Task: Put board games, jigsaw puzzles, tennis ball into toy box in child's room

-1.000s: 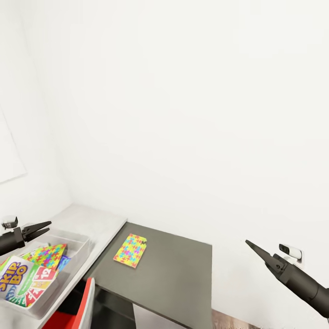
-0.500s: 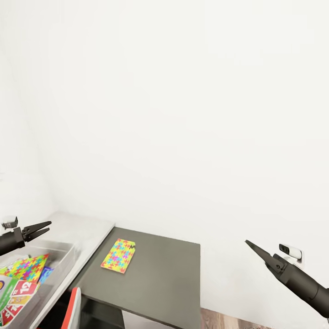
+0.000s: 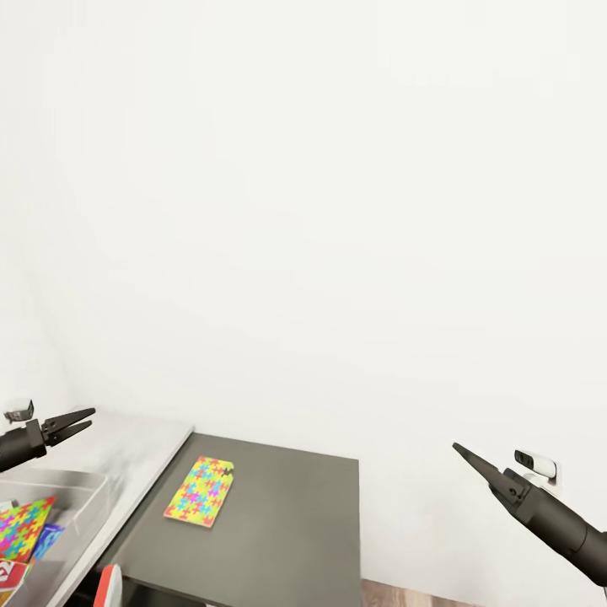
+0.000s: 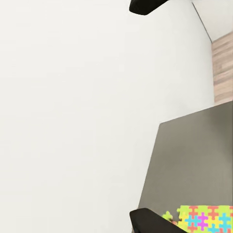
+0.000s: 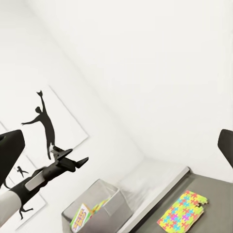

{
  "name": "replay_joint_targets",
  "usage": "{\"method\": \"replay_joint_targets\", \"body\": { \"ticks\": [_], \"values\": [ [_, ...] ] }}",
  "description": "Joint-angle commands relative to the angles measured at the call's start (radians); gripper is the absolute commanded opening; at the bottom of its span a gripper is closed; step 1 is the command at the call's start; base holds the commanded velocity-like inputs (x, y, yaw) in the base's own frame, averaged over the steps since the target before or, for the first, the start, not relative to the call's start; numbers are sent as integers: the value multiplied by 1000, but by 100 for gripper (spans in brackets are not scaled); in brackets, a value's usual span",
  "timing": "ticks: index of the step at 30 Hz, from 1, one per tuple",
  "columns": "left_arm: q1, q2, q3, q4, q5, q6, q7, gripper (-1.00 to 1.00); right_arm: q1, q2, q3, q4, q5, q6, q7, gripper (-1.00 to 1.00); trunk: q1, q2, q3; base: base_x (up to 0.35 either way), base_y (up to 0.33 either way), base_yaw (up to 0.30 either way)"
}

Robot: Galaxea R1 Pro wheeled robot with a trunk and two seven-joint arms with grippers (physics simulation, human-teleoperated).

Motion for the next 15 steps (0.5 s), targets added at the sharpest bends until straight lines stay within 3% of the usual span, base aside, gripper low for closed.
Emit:
{"method": "replay_joint_targets", "body": {
  "ticks": [1,10,15],
  "values": [
    [0,0,0,1,2,10,-2,100,0,0,-1,0,-2,9,2,100,0,-1,0,69,0,-15],
    [0,-3,0,0,1,3,-2,100,-1,0,-1,0,-2,9,1,100,0,-1,0,159,-84,-15],
    [0,-3,-1,0,1,1,-3,100,0,0,-1,0,-2,9,0,100,0,-1,2,53,-37,-154]
  ]
}}
